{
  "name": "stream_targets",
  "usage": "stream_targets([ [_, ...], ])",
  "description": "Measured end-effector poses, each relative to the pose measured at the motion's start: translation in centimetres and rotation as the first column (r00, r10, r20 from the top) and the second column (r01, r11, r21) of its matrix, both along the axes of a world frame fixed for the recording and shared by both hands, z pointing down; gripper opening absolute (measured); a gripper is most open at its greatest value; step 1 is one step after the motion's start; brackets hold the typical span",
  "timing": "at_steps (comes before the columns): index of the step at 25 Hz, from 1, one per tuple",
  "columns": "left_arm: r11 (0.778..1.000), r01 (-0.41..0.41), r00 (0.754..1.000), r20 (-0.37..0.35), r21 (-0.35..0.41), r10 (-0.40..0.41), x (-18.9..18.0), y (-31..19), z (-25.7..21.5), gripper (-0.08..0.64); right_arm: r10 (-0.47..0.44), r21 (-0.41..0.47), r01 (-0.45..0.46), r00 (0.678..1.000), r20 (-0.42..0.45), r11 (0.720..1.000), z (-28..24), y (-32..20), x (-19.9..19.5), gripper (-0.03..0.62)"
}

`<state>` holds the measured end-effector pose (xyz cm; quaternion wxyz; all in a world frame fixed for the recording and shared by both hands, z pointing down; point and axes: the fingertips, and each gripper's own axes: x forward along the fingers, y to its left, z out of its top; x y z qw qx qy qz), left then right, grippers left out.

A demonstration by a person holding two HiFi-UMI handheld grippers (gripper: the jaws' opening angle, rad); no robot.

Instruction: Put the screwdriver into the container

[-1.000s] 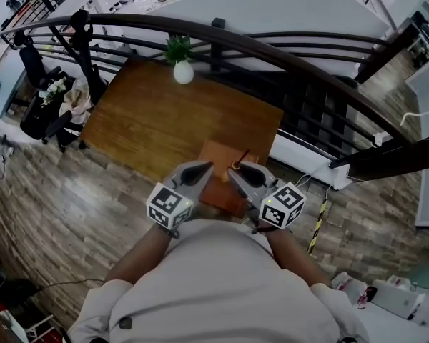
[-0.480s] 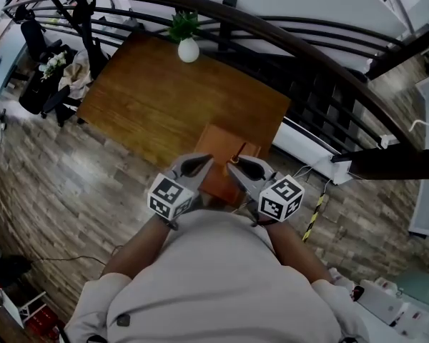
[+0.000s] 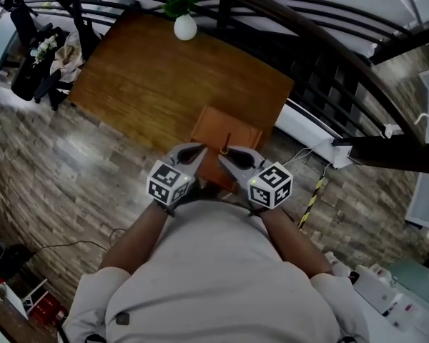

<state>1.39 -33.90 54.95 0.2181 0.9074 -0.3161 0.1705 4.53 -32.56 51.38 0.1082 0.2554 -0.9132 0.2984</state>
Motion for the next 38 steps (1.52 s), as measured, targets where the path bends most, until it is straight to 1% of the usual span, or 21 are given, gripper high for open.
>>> stream_targets([
  [4,0.999,-0.003,0.999,0.034,-0.053,0.005,-0.2,-0.4,3.3,0.003,-0.018,-0.029,0.016,0.999,-0.048,0.999,2.8,-0.3,-0.2,0.081],
  [9,0.995,-0.024,0.996,0.083,-0.093,0.032,-0.6,-0.5,6.3,0.003,-0.041,-0.089,0.032,0.994,-0.105,0.996,6.9,-0.2,-0.3,0.081],
  [15,0.989,-0.057,0.988,0.137,-0.136,0.075,-0.5,-0.5,9.4,0.003,-0.087,-0.119,0.064,0.975,-0.202,0.991,11.5,-0.1,-0.3,0.081],
  [20,0.985,-0.083,0.978,0.179,-0.15,0.109,-0.8,-0.2,11.5,0.003,-0.146,-0.152,0.107,0.95,-0.276,0.983,14.9,0.6,-0.4,0.081],
  [24,0.98,-0.077,0.973,0.201,-0.185,0.114,-1.6,0.0,13.2,0.003,-0.201,-0.207,0.14,0.93,-0.307,0.968,17.2,1.4,-0.9,0.081],
  [28,0.973,-0.083,0.968,0.215,-0.215,0.131,-2.1,0.4,14.4,0.003,-0.246,-0.231,0.172,0.907,-0.342,0.958,19.0,1.8,-1.6,0.081],
  [31,0.973,-0.076,0.967,0.222,-0.22,0.126,-2.6,0.5,15.1,0.003,-0.28,-0.25,0.195,0.884,-0.373,0.948,20.3,2.3,-1.8,0.081],
  [34,0.972,-0.066,0.966,0.228,-0.228,0.119,-3.2,0.6,15.8,0.003,-0.322,-0.282,0.217,0.854,-0.409,0.935,21.7,2.9,-1.9,0.081],
  [38,0.968,-0.066,0.964,0.235,-0.243,0.125,-3.8,0.6,16.5,0.003,-0.366,-0.316,0.24,0.821,-0.438,0.918,23.2,3.4,-2.2,0.081],
])
